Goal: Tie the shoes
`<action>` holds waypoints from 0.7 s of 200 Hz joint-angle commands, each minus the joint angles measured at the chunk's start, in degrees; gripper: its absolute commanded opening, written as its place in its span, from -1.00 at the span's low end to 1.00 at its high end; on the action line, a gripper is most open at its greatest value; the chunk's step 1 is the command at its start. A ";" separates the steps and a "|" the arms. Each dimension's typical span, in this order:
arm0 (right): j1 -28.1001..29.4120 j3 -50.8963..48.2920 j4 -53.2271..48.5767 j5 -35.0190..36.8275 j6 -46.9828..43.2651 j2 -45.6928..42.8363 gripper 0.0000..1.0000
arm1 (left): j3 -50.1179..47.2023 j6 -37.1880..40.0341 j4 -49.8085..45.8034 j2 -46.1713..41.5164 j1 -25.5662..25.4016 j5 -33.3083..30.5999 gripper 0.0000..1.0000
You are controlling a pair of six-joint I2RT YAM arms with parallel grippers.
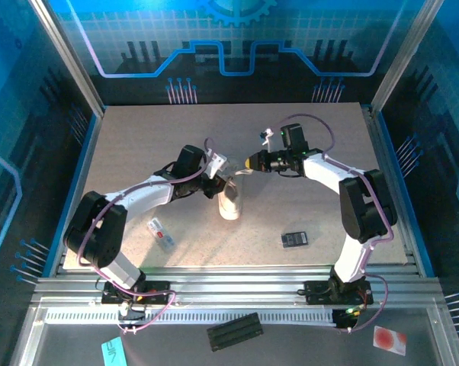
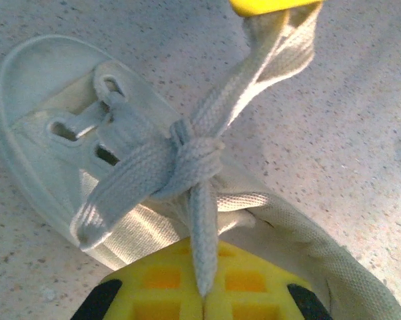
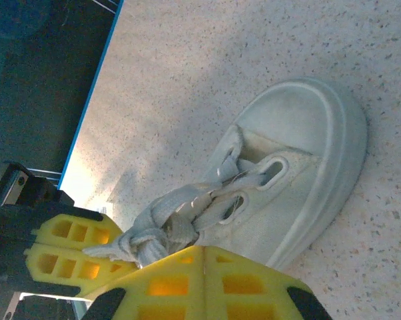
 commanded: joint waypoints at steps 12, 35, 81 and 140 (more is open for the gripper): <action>1.38 2.42 -4.11 0.62 -2.40 1.37 -0.94 | 3.63 0.51 -3.63 0.28 0.88 7.10 -0.92; 1.70 3.63 -5.68 1.53 -2.85 1.55 -0.94 | 5.17 0.56 -6.53 0.54 1.69 8.87 -0.79; 2.43 5.47 -8.92 3.13 -2.75 1.86 -0.93 | 6.29 1.39 -10.40 0.50 3.87 10.00 -0.42; 3.33 6.64 -11.30 4.94 -2.44 1.12 -0.92 | 1.63 -0.29 -4.93 -1.91 4.01 7.17 -0.13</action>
